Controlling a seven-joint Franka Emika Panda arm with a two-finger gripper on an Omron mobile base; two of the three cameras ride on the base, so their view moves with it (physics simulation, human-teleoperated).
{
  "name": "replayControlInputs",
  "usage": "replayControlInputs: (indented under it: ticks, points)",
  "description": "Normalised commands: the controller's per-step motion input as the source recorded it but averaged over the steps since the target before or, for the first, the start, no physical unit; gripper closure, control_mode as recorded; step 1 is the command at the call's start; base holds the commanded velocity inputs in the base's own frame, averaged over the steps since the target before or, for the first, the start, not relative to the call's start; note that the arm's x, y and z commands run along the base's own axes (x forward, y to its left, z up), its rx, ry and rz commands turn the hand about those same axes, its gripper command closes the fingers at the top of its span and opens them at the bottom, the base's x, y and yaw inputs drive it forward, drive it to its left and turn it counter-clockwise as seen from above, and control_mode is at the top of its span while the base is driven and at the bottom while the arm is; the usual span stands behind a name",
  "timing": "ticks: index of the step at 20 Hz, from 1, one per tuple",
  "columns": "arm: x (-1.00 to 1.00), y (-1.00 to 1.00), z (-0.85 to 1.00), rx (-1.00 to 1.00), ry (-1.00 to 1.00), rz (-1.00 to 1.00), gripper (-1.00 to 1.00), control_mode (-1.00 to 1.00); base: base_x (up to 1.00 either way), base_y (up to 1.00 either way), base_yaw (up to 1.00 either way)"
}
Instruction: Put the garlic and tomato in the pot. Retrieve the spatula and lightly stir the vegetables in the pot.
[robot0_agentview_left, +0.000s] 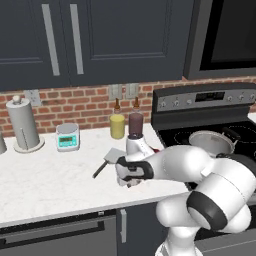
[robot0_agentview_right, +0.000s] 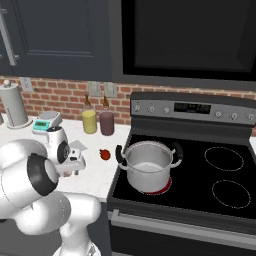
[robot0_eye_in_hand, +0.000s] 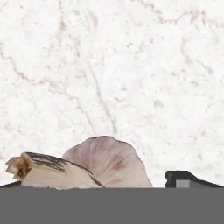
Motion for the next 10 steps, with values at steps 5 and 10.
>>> replayControlInputs:
  ticks: [5,10]
  points:
    - [-0.19,0.00,-0.10,0.00,0.00,0.05,1.00,-1.00,0.00,0.00,0.00]
    - [-0.71,-0.26,0.46,0.04,-0.19,0.00,1.00,-1.00,0.00,0.00,0.00]
